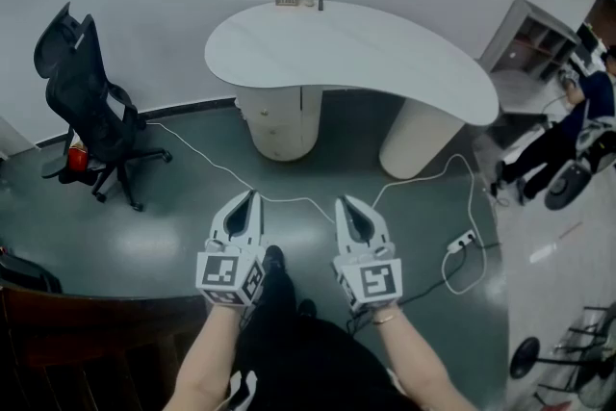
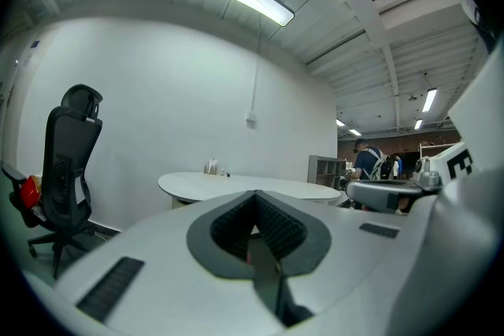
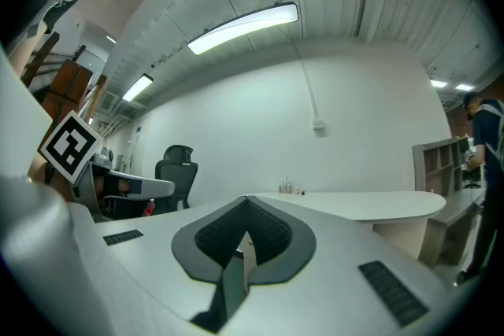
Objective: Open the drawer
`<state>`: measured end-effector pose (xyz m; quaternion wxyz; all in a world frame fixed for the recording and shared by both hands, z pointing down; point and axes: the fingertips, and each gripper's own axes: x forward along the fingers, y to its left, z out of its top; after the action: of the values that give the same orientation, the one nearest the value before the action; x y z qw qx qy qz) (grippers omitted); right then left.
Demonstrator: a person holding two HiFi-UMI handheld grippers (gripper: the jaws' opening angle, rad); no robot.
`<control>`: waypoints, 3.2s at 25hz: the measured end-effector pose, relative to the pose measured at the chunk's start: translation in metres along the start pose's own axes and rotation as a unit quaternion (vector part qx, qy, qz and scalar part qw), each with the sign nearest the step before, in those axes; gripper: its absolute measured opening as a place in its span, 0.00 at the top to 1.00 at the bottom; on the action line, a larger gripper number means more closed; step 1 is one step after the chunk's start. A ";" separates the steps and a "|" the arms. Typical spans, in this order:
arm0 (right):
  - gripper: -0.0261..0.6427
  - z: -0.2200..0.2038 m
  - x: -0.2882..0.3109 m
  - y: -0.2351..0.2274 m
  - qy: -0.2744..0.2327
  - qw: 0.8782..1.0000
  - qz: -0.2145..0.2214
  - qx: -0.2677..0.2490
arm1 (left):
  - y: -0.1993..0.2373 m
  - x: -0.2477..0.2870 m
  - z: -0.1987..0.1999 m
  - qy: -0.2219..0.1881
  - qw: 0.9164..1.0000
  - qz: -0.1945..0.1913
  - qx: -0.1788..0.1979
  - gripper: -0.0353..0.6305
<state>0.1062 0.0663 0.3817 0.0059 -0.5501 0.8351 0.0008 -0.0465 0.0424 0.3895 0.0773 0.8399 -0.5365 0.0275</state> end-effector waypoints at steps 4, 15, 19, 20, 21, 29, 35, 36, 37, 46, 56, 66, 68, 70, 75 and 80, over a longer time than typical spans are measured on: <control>0.96 -0.002 0.013 -0.001 0.003 1.000 -0.002 0.003 | 0.014 0.010 -0.003 0.007 1.000 0.005 0.000 0.94; 0.96 -0.010 0.088 -0.002 0.016 1.000 -0.006 0.006 | 0.078 0.066 -0.005 0.021 1.000 0.012 -0.010 0.94; 0.96 -0.015 0.130 0.000 0.027 1.000 -0.008 0.008 | 0.109 0.094 -0.006 0.030 0.999 0.010 -0.011 0.94; 0.96 -0.015 0.140 -0.001 0.027 1.000 -0.009 0.007 | 0.116 0.102 -0.006 0.032 0.999 0.009 -0.011 0.94; 0.96 -0.016 0.150 -0.002 0.027 1.000 -0.011 0.007 | 0.123 0.109 -0.007 0.034 0.999 0.008 -0.010 0.94; 0.96 -0.021 0.216 -0.010 0.040 0.999 -0.031 0.006 | 0.168 0.170 -0.009 0.053 0.999 -0.013 -0.005 0.94; 0.96 -0.029 0.245 -0.018 0.048 0.998 -0.049 0.005 | 0.188 0.207 -0.012 0.058 0.998 -0.027 -0.002 0.94; 0.96 -0.029 0.249 -0.020 0.047 0.997 -0.053 0.007 | 0.191 0.212 -0.013 0.059 0.998 -0.028 -0.001 0.94; 0.96 -0.029 0.253 -0.022 0.045 0.997 -0.056 0.009 | 0.194 0.218 -0.014 0.060 0.998 -0.029 0.000 0.94; 0.96 -0.051 0.276 -0.030 0.052 0.997 -0.055 0.023 | 0.209 0.256 -0.055 0.085 0.996 -0.023 0.003 0.87; 0.96 -0.094 0.281 -0.039 0.063 0.997 -0.035 0.029 | 0.216 0.296 -0.133 0.136 0.991 0.009 0.009 0.76; 0.96 -0.155 0.276 -0.047 0.054 0.998 -0.019 0.014 | 0.216 0.337 -0.200 0.134 0.991 0.016 0.026 0.74; 0.96 -0.167 0.280 -0.048 0.054 0.998 -0.018 0.013 | 0.222 0.349 -0.213 0.135 0.990 0.020 0.024 0.73; 0.96 -0.177 0.284 -0.052 0.054 0.998 -0.019 0.016 | 0.227 0.362 -0.227 0.141 0.989 0.024 0.023 0.72; 0.96 -0.200 0.291 -0.063 0.052 0.998 -0.020 0.009 | 0.238 0.392 -0.261 0.161 0.986 0.033 0.016 0.71; 0.96 -0.214 0.298 -0.069 0.052 0.998 -0.020 0.010 | 0.241 0.415 -0.271 0.164 0.986 0.035 0.013 0.71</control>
<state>0.0502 -0.2370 0.5933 -0.0322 -0.5659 0.8231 -0.0359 -0.0787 -0.3863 0.7344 0.1519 0.8059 -0.5449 0.1748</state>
